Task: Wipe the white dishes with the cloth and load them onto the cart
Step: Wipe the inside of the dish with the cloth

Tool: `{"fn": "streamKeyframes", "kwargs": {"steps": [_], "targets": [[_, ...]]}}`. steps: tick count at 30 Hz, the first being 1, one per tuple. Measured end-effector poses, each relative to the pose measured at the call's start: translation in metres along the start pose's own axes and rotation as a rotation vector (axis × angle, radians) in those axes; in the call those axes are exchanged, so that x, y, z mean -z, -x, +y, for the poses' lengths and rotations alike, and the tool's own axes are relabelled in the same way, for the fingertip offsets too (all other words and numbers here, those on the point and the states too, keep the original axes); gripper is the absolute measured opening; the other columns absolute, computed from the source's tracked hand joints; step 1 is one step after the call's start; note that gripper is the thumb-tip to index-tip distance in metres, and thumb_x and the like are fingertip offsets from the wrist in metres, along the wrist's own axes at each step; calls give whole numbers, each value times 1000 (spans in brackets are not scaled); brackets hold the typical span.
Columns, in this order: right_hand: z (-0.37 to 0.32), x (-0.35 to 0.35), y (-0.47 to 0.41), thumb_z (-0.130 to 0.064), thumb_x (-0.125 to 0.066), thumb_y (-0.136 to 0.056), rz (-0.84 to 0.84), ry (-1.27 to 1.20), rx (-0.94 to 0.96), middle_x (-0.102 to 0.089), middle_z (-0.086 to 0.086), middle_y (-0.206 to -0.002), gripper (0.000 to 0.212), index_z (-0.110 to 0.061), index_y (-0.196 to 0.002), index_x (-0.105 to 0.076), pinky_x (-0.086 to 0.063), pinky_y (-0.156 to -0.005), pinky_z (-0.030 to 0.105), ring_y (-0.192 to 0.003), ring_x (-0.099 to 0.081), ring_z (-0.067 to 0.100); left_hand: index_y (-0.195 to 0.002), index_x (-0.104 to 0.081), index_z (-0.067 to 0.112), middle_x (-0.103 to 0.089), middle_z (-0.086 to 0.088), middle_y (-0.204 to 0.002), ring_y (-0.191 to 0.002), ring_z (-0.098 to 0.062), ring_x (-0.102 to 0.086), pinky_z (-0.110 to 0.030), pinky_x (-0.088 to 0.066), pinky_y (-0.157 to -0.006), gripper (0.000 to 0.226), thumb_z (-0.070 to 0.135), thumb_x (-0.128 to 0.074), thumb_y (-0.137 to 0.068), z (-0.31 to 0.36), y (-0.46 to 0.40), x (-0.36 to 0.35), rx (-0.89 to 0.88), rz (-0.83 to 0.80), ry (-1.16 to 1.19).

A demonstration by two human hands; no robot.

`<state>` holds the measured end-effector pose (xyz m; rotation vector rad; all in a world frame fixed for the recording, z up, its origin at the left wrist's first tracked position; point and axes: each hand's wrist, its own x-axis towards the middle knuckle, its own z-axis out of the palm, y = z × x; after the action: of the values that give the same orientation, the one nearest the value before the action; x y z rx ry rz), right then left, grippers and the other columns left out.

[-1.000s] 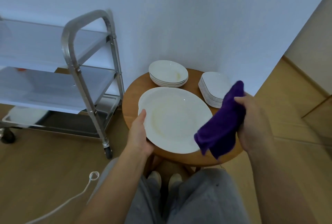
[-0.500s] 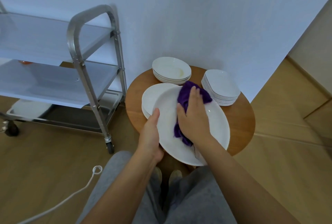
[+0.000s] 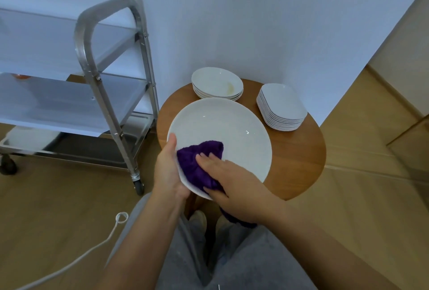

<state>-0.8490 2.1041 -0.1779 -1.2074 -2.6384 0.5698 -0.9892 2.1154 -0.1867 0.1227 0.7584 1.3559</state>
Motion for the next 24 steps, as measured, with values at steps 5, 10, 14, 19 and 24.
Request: {"fn": "streamKeyframes", "kwargs": {"steps": [5,10,14,19,24], "targets": [[30,5,20,-28,-47,-95,-99,176,102,-11,-15,-154,66,-35,-148,-8,4,-108,20,-139,-1,-2,-122,-56,18,-66,-14,-115,-97,-33,-64,-44,-57,-72,44,46,-42,-92,-2,0,4,116,-123,-37],[65,19,32,-37,-40,-96,-102,402,8,10,-18,-147,70,-42,-136,17,12,-109,27,-135,12,0,-121,-58,21,-67,-10,-113,-102,-32,-64,-44,-52,-77,37,41,-39,-96,0,2,12,43,-176,-150],[71,27,24,-34,-43,-98,-54,459,-89,-2,-8,-157,71,-35,-136,17,5,-109,24,-144,-1,11,-109,-63,22,-72,-6,-101,-90,-26,-70,-40,-55,-71,30,38,-41,-96,1,1,11,5,-156,-217],[29,10,25,-23,-75,-76,54,435,227,-49,9,-139,75,-12,-141,-39,-23,-104,37,-129,-46,24,-120,-58,13,-68,-15,-107,-89,-31,-68,-42,-57,-71,49,44,-50,-83,9,-6,7,73,-198,-134],[15,-6,3,-39,-34,-99,-48,371,243,-12,5,-158,62,-18,-151,-7,11,-108,27,-145,-5,21,-101,-69,11,-72,-14,-91,-75,-27,-71,-39,-58,-63,44,48,-58,-79,3,-8,9,128,-87,-177]]}}
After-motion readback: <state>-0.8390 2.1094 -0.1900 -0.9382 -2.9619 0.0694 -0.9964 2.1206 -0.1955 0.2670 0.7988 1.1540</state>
